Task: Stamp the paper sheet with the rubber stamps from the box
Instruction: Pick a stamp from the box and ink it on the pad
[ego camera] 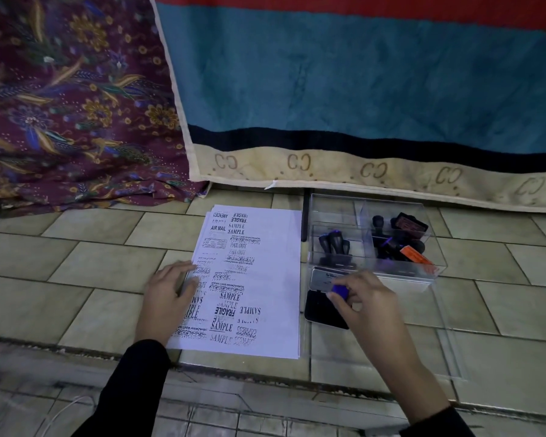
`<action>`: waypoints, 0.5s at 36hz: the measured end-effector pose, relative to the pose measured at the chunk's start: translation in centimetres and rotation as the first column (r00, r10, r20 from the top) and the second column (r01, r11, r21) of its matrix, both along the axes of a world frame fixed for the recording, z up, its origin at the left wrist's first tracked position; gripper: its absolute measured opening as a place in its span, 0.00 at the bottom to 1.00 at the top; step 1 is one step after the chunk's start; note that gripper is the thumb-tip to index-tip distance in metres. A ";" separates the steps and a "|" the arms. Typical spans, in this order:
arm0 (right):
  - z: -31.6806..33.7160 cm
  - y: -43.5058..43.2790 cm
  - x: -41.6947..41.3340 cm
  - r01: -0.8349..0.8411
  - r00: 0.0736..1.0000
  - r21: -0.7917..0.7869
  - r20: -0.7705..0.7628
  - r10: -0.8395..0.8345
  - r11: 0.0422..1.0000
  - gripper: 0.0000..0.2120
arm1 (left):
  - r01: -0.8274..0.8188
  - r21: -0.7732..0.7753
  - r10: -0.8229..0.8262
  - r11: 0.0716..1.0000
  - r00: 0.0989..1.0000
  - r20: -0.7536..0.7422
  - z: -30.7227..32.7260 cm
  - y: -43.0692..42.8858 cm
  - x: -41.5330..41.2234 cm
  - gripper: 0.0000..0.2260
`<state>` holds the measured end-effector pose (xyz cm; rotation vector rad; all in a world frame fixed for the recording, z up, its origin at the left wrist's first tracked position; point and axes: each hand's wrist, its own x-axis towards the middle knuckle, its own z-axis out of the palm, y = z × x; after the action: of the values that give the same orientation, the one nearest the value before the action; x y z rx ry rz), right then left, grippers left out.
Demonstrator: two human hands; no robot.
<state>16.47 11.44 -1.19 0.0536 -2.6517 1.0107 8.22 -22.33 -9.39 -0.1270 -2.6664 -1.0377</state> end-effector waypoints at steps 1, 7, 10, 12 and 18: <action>-0.1 -0.1 0.0 -0.009 1.000 0.015 0.002 0.009 1.000 0.08 | -0.001 0.001 0.001 1.000 1.000 0.004 0.0 0.0 0.0 0.14; -0.6 -0.8 0.2 -0.033 0.999 0.104 0.023 0.031 0.994 0.12 | -0.002 0.009 0.002 1.000 1.000 0.013 -0.2 -0.2 0.0 0.11; -0.6 -1.0 0.6 -0.048 0.998 0.139 0.034 0.044 0.989 0.16 | -0.004 0.008 0.004 1.000 1.000 0.016 -0.2 -0.3 0.0 0.12; -0.5 -1.0 0.6 -0.059 0.998 0.160 0.024 0.056 0.985 0.15 | -0.011 0.007 0.011 1.000 1.000 0.025 -0.1 -0.2 0.0 0.14; -0.5 -0.9 0.3 -0.058 0.998 0.156 0.040 0.052 0.986 0.13 | -0.002 0.006 0.002 1.000 1.000 0.025 0.1 -0.1 0.1 0.12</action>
<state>16.76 10.54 -1.68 0.1451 -2.7719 0.8246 8.27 -22.45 -9.33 -0.1103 -2.6849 -1.0532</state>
